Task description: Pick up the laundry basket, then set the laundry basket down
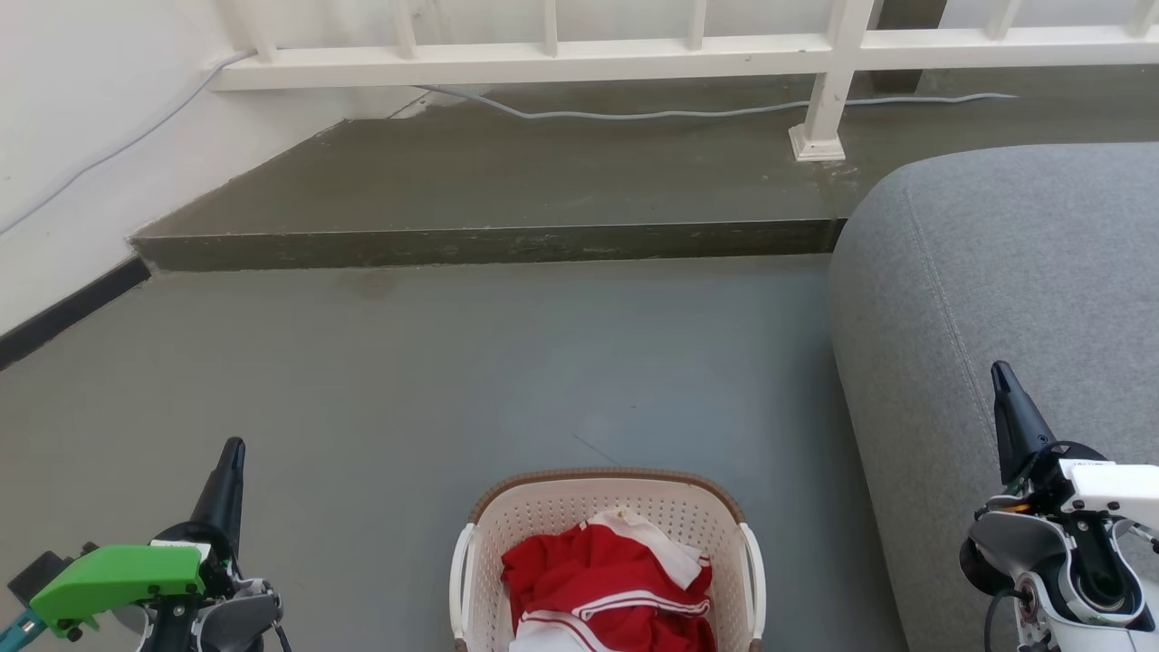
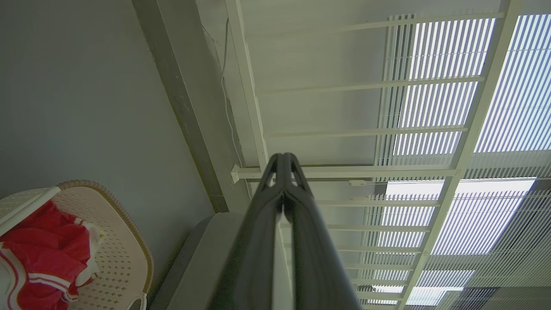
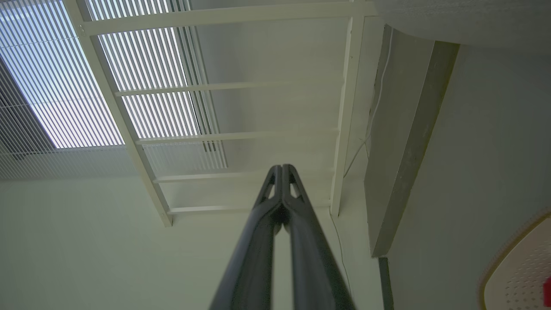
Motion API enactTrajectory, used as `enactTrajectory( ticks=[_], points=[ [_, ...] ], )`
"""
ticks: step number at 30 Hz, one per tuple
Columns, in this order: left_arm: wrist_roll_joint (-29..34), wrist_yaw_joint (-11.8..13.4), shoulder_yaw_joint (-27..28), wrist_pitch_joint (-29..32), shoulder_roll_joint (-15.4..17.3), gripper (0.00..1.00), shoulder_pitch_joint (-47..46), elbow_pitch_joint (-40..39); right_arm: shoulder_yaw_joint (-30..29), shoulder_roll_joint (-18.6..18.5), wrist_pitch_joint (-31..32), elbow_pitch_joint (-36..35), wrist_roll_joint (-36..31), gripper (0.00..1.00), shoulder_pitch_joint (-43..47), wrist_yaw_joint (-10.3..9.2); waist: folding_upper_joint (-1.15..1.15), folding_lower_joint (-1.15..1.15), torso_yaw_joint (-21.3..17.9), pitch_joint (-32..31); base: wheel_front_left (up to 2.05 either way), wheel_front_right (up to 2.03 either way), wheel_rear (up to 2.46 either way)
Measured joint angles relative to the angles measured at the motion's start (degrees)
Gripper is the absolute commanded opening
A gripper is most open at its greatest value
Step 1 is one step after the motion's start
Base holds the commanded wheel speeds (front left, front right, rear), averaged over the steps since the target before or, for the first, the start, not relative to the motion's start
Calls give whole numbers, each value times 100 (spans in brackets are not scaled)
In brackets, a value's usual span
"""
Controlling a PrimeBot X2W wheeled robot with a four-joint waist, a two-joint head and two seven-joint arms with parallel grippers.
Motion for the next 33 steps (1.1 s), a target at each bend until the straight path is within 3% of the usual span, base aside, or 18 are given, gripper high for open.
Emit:
enactTrajectory(
  ticks=[4,5,11,33],
  points=[
    [0,0,0,0,0,0,0,0,0,0,7,0,0,0,0,0,0,0,0,0,0,0,0],
    [0,1,-4,0,-2,100,3,12,1,4,5,13,0,100,2,-2,0,0,0,0,0,0,0],
    [0,7,-63,-2,-112,100,211,250,19,131,-2,255,0,100,249,-25,0,0,0,2,0,0,0],
    [459,7,-269,-346,-58,100,198,4,272,102,-368,-40,-441,100,240,-25,0,0,-7,48,0,0,0]
  ],
)
